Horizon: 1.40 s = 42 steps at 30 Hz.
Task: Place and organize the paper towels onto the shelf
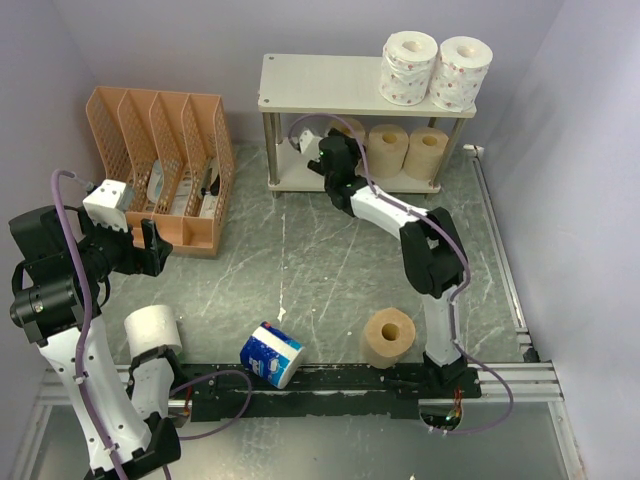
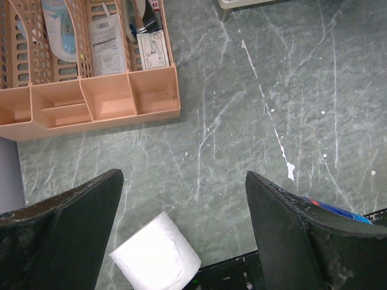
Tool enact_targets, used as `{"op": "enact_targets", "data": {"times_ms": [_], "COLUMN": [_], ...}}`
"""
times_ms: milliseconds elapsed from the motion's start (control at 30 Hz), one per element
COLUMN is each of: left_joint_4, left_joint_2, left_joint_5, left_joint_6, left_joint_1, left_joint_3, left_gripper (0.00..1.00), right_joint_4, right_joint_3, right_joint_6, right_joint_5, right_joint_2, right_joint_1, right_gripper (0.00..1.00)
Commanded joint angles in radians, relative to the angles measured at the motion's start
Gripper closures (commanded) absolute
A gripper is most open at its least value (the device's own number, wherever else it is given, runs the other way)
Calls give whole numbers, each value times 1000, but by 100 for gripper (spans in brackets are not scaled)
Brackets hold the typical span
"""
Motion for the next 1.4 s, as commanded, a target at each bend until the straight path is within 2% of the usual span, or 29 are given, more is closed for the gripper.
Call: {"op": "enact_targets", "data": {"times_ms": [0, 100, 133, 167, 333, 567, 667, 800, 900, 967, 1133, 1267, 1367], "left_joint_4": [15, 15, 15, 14, 15, -121, -158, -167, -146, -118, -33, -18, -23], "left_joint_2": [-3, -3, -3, -4, -12, 133, 153, 128, 112, 95, 34, 20, 20], "left_joint_5": [-7, -5, -3, -1, 10, 98, 111, 137, 142, 140, 96, 75, 89], "left_joint_6": [-7, -7, -7, -5, -2, 149, 194, 211, 194, 171, 76, 58, 65], "left_joint_1": [9, 10, 9, 9, 10, 9, 9, 9, 9, 9, 9, 9, 9], "left_joint_3": [-6, -6, -5, -6, -8, 78, 102, 105, 85, 62, 11, 4, 5], "left_gripper": [6, 6, 6, 6, 6, 6, 6, 6, 6, 6, 6, 6, 6], "right_joint_4": [92, 99, 98, 87, -119, -323, -506, -630, -668, -690, -661, -722, -683], "right_joint_3": [-25, -87, -112, -130, -189, -358, -355, -429, -508, -512, -422, -311, -278], "right_joint_6": [17, 40, 43, 50, 242, 553, 651, 677, 619, 580, 623, 578, 555], "right_joint_5": [30, 41, 61, 86, 166, 44, -186, -722, -1076, -1218, -1382, -1369, -1338], "right_joint_2": [-149, -241, -271, -303, -423, -682, -778, -904, -955, -944, -748, -539, -446], "right_joint_1": [49, 113, 144, 182, 286, 312, 312, 314, 321, 326, 349, 422, 470], "right_gripper": [23, 20, 7, 1, 0, 0, 0, 0, 0, 0, 0, 0, 0]}}
